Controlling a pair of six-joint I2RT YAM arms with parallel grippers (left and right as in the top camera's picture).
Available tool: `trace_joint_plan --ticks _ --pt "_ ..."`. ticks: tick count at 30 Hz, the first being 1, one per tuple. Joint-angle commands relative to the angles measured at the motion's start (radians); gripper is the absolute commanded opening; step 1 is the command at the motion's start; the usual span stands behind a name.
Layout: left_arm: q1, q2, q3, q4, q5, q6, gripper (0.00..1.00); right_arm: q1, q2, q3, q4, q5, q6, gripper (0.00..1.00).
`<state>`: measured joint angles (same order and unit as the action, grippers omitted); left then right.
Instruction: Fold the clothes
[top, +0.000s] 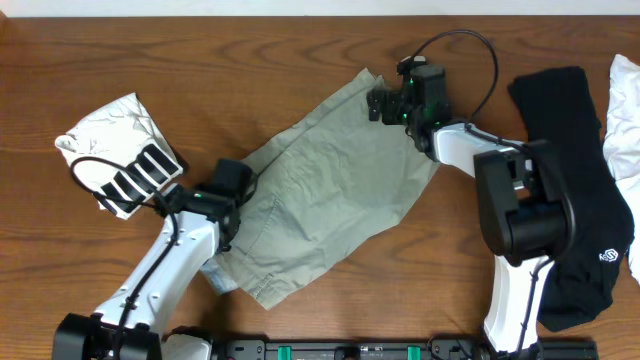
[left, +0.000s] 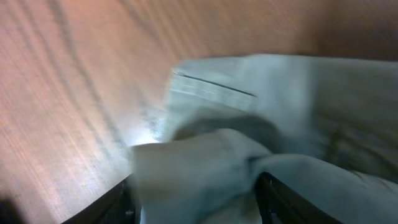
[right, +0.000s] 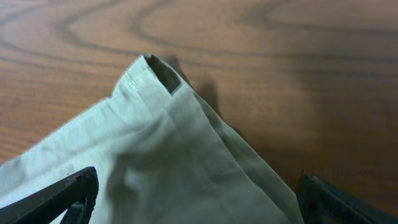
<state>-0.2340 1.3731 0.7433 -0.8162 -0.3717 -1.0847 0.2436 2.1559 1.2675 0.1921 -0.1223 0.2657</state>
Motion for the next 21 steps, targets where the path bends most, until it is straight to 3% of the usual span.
trace_joint_plan --ticks 1,5,10,13,17,21 --pt "0.052 -0.032 0.055 -0.048 0.021 0.076 0.61 -0.018 -0.099 0.015 -0.055 -0.011 -0.074 0.99" --pt "0.071 -0.111 0.142 -0.117 0.019 0.119 0.61 -0.035 -0.206 0.015 -0.169 -0.01 -0.187 0.99" --pt "0.07 -0.233 0.185 -0.117 0.084 0.135 0.59 -0.058 -0.299 0.015 -0.291 -0.021 -0.211 0.99" --pt "0.061 -0.276 0.185 -0.093 0.244 0.202 0.41 -0.063 -0.307 0.014 -0.352 -0.064 -0.24 0.99" --pt "0.013 -0.267 0.172 -0.059 0.367 0.315 0.35 -0.06 -0.297 0.013 -0.391 -0.113 -0.246 0.99" --pt "-0.019 -0.202 0.129 -0.055 0.419 0.314 0.27 -0.053 -0.266 0.013 -0.387 -0.145 -0.267 0.76"
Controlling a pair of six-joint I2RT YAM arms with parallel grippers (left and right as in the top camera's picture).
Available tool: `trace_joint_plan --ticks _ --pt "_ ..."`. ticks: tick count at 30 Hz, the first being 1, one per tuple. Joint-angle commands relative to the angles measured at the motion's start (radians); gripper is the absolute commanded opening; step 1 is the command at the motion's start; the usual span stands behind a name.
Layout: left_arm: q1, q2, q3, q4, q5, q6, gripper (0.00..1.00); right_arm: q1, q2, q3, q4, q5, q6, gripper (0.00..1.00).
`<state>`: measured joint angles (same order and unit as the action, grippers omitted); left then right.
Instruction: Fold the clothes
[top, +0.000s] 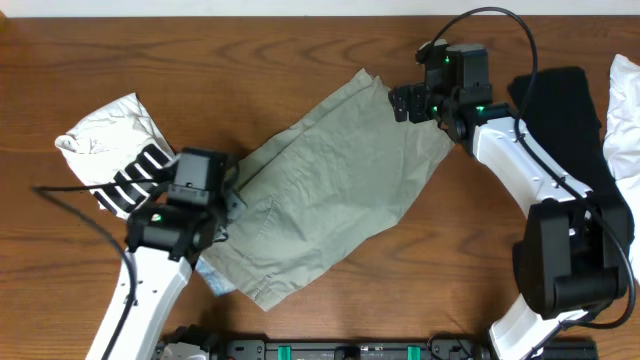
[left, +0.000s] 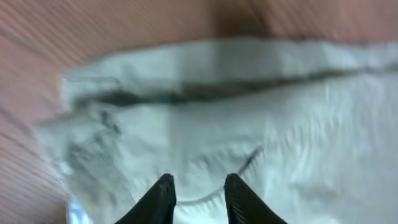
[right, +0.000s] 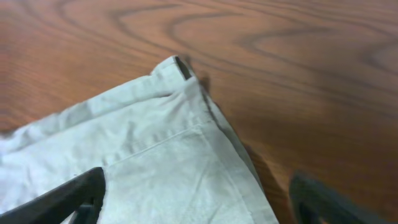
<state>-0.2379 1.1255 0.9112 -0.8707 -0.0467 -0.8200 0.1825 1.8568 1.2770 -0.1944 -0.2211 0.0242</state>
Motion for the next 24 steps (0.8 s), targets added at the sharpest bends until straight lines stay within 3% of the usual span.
trace_joint_plan --ticks 1,2,4,12,16,21,24 --pt "-0.021 0.073 -0.048 0.001 0.119 0.049 0.27 0.009 0.047 0.004 -0.001 -0.046 -0.026 0.71" --pt "-0.024 0.097 -0.055 0.002 0.139 0.049 0.27 0.009 0.06 0.004 -0.001 -0.049 -0.026 0.66" --pt "-0.03 0.156 -0.065 0.001 0.179 0.049 0.27 0.009 0.092 0.004 0.0 -0.055 -0.026 0.66" --pt "-0.029 0.383 -0.077 -0.037 0.209 0.048 0.31 0.008 0.236 0.004 0.008 -0.173 -0.048 0.76" --pt "-0.029 0.481 -0.077 -0.033 0.214 0.047 0.33 0.0 0.271 0.004 -0.056 -0.054 -0.025 0.7" --pt "-0.021 0.552 -0.076 0.044 0.169 0.121 0.34 -0.024 0.268 0.004 -0.277 0.016 -0.018 0.65" --pt "0.01 0.567 -0.076 0.08 0.046 0.121 0.38 -0.04 0.268 0.004 -0.431 0.024 -0.013 0.52"
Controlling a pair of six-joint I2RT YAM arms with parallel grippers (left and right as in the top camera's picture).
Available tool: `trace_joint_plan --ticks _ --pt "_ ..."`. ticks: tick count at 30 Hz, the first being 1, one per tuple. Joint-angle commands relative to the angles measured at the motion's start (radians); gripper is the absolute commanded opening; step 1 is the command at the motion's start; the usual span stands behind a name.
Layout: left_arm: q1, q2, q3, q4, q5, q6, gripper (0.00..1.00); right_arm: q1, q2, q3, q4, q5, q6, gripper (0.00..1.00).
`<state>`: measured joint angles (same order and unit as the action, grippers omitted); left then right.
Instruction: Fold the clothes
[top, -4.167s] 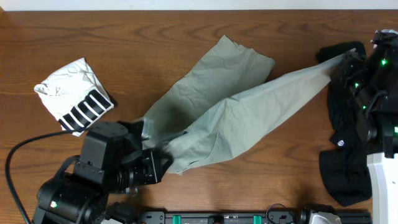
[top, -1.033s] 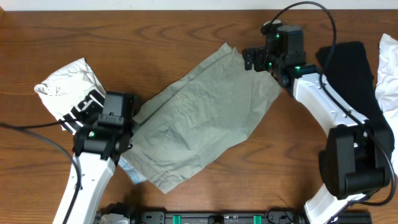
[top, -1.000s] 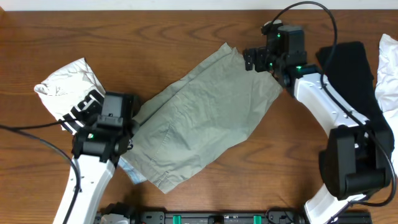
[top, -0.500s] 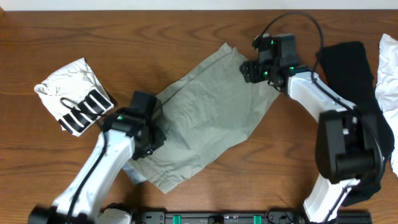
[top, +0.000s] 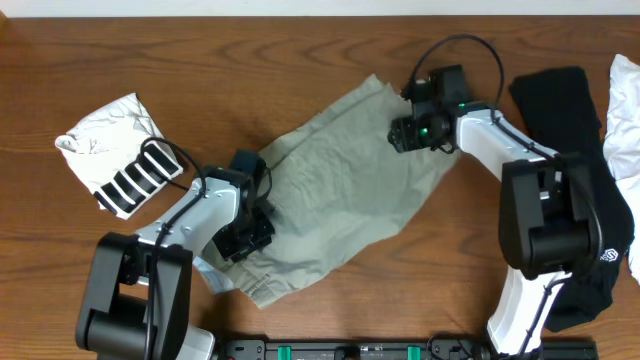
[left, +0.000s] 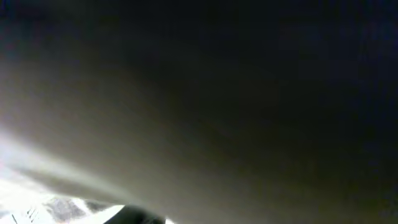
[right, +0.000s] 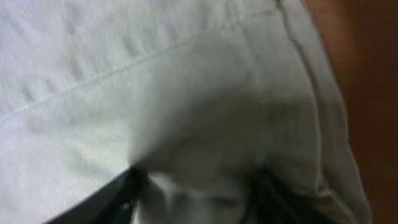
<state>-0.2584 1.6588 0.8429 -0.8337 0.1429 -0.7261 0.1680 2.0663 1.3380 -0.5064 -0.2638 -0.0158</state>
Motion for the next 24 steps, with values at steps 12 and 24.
trace_joint_plan --ticks 12,24 --pt "0.201 0.034 0.037 0.3 -0.046 0.47 0.39 -0.101 0.058 -0.057 -0.387 0.244 0.278 0.5" --pt "0.2 0.03 0.06 0.474 0.063 0.692 0.38 -0.105 0.048 -0.056 -0.413 0.19 0.339 0.5"
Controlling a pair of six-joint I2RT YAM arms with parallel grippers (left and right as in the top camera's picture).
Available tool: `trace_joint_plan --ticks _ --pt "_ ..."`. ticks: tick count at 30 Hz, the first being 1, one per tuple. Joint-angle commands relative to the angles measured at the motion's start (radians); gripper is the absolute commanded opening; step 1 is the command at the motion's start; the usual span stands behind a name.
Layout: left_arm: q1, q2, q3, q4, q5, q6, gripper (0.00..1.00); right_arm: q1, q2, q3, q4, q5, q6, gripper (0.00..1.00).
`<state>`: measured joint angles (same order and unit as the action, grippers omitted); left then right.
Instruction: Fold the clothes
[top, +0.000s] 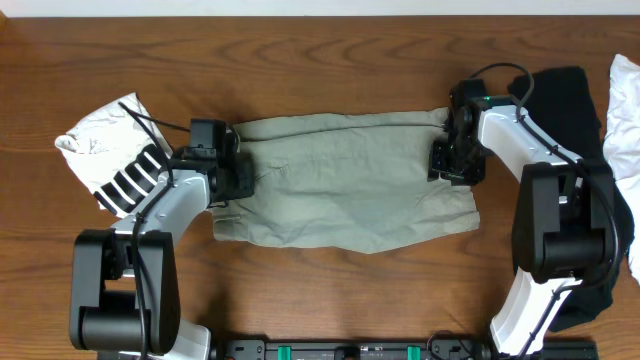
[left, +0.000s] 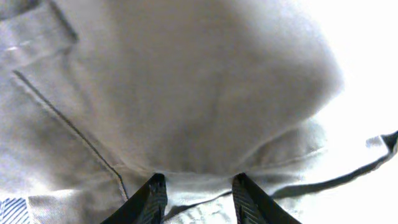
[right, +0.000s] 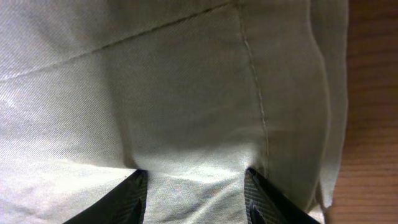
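Note:
Olive-green shorts (top: 345, 180) lie spread in a wide horizontal band across the middle of the wooden table. My left gripper (top: 232, 178) sits at their left end and is shut on a bunch of the fabric (left: 199, 124), which fills the left wrist view. At the right end my right gripper (top: 450, 160) is likewise shut on the cloth (right: 186, 93), with a seam running past its right finger (right: 258, 193). A strip of bare table (right: 373, 93) shows beside that edge.
A crumpled white garment with black stripes (top: 110, 150) lies at the left, close to my left arm. A black garment (top: 590, 200) stretches down the right side under my right arm. A white cloth (top: 625, 100) pokes in at the right edge.
The shorts lay diagonally, high at the right; they now lie level and stretched out. My left gripper has moved up and left, my right gripper down and right, each with cloth in its jaws.
At first the shorts lay slanted, both grippers at opposite ends, the right one open over the top corner. Then the arms stood apart from the cloth edges. Later both pressed into the fabric. Now the shorts lie horizontal between the two grippers.

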<state>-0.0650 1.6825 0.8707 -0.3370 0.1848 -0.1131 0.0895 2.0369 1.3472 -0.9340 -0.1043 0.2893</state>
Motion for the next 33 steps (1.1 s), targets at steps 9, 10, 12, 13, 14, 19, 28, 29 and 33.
trace_joint_plan --ticks 9,10,12,13,14,19,28,29,33 --pt "0.007 -0.151 0.087 -0.14 0.123 0.078 0.52 -0.163 -0.139 -0.061 0.089 -0.132 -0.081 0.79" --pt "0.007 -0.18 0.087 -0.148 0.139 0.074 0.54 -0.177 -0.158 -0.061 0.081 -0.146 -0.104 0.79" --pt "0.007 -0.234 0.087 -0.174 0.144 0.071 0.6 -0.203 -0.182 -0.061 0.048 -0.166 -0.152 0.81" --pt "0.007 -0.261 0.087 -0.194 0.144 0.071 0.64 -0.212 -0.185 -0.061 0.026 -0.166 -0.162 0.81" --pt "0.007 -0.283 0.087 -0.215 0.144 0.068 0.66 -0.223 -0.185 -0.061 -0.003 -0.166 -0.174 0.81" --pt "0.007 -0.324 0.087 -0.314 0.144 0.024 0.67 -0.249 -0.181 -0.111 -0.007 -0.166 -0.203 0.85" --pt "0.007 -0.323 0.083 -0.373 0.144 0.023 0.67 -0.247 -0.17 -0.235 0.162 -0.326 -0.231 0.88" --pt "0.007 -0.323 0.083 -0.373 0.144 0.023 0.67 -0.245 -0.17 -0.25 0.195 -0.348 -0.231 0.88" --pt "0.007 -0.323 0.083 -0.373 0.144 0.022 0.68 -0.226 -0.169 -0.293 0.291 -0.422 -0.23 0.88"
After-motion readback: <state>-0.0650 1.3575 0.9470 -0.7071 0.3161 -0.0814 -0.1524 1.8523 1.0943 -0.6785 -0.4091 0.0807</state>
